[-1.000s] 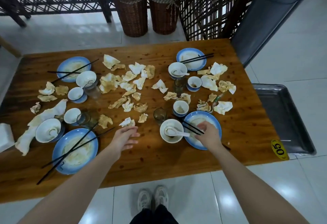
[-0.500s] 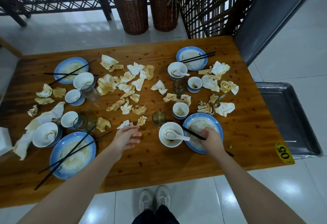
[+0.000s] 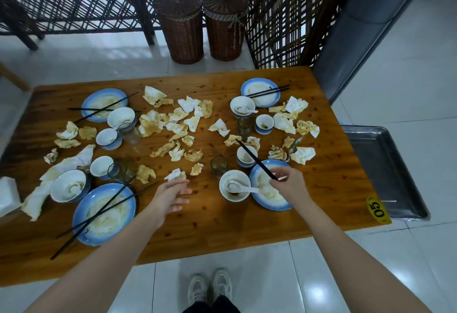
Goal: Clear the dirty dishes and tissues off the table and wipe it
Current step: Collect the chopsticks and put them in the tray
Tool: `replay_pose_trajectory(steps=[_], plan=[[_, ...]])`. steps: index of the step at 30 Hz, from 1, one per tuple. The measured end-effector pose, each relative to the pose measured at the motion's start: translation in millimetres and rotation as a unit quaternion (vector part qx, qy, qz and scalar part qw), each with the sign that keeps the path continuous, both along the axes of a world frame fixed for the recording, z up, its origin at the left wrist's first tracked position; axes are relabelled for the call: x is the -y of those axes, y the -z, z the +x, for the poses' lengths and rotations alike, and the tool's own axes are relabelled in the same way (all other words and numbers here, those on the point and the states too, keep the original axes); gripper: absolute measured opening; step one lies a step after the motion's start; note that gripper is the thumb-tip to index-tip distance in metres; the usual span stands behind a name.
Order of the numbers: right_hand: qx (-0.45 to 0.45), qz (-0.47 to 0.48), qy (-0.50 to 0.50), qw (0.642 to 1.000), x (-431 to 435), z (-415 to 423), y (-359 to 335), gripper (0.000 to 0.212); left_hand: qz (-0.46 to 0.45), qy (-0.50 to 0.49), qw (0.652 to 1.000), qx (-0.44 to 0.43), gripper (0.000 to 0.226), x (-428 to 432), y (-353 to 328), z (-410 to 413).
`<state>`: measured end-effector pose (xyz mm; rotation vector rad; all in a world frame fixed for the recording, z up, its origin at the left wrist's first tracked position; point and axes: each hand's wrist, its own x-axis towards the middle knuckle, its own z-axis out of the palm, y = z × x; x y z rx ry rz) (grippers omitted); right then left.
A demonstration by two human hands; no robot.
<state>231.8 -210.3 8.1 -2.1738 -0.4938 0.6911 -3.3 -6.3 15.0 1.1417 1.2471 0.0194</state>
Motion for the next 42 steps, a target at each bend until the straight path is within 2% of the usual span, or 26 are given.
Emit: replay_pose_trajectory(steps=[8,15,20,25,29,42], plan=[[-0.088,0.047,-0.055,0.993,-58.2,-35.3,-34.8,0.029,0.02,-0.081,0.996,0.009,0.017,-19.9,-17.1,-55.9],[-0.098,0.047,-0.113,0.988,-112.6,-80.4,-38.2,0.029,0.025,-0.162,0.987,0.003,0.017,-42.7,-15.7,-119.6],[-0.096,0.025,-0.12,0.988,-139.9,-108.2,-36.9,0.03,0.058,-0.168,0.984,-0.014,0.018,-60.1,-11.8,-157.3],[-0.103,-0.001,-0.121,0.987,-163.6,-132.3,-33.4,0.029,0.157,-0.078,0.983,-0.058,0.027,-82.2,-2.9,-184.7],[-0.119,-0.009,-0.111,0.987,-176.6,-146.8,-31.1,0.025,0.202,-0.035,0.975,-0.082,0.032,-98.0,10.3,-185.7],[-0.123,-0.036,-0.021,0.992,-173.9,-150.7,-8.0,0.038,0.262,0.126,0.949,-0.118,0.04,-129.7,59.0,-162.7]])
